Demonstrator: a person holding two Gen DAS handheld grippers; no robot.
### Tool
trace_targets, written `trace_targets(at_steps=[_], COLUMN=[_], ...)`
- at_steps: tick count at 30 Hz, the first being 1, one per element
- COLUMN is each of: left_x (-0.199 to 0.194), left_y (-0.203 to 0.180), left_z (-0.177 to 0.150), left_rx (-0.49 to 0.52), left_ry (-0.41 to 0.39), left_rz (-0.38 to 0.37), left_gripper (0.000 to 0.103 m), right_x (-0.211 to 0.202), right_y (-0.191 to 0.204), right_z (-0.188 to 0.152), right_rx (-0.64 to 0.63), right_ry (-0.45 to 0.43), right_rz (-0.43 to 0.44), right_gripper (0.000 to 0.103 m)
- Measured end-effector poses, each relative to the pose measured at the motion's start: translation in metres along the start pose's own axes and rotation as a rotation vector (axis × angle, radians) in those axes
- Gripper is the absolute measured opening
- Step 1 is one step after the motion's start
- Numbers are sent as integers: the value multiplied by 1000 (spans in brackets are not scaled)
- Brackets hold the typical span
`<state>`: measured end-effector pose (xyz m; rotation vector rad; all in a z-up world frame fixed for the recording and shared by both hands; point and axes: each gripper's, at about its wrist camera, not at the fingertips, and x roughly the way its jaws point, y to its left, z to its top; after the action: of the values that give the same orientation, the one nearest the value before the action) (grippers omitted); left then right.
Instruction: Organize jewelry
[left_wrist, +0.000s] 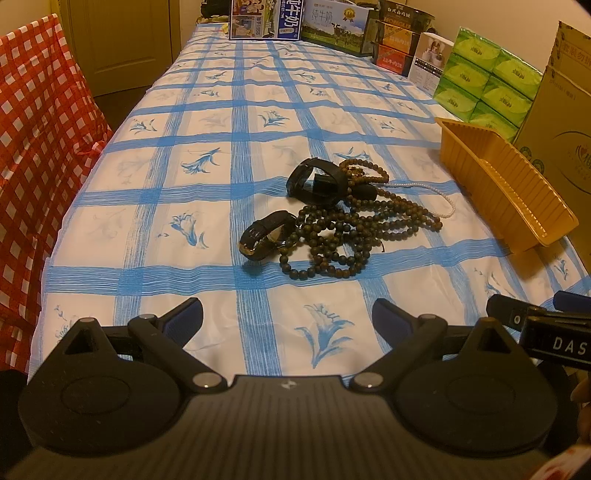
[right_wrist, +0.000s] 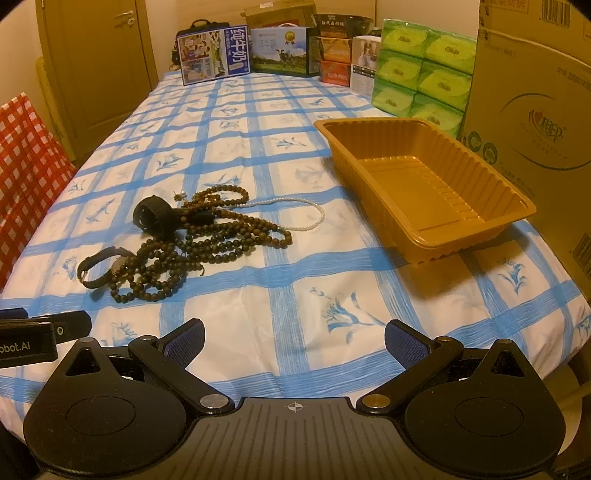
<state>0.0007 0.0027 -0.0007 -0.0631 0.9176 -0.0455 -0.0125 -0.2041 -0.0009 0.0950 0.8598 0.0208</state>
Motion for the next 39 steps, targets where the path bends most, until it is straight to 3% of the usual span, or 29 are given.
trace_targets(at_steps=[22,29,39], left_x=[16,31,40], left_y=[20,28,21], left_z=[6,11,20], left_rx=[12,45,59], left_ry=[-23,-22,-45], left_rz=[-11,-25,-41], left_gripper=[97,92,91], right_x=[17,27,26], right_y=[-1,-1,-25], right_z=[-4,0,11], right_rx=[6,8,63], right_ry=[6,3,-52], right_rz=[26,27,-32], right_gripper=[103,102,102])
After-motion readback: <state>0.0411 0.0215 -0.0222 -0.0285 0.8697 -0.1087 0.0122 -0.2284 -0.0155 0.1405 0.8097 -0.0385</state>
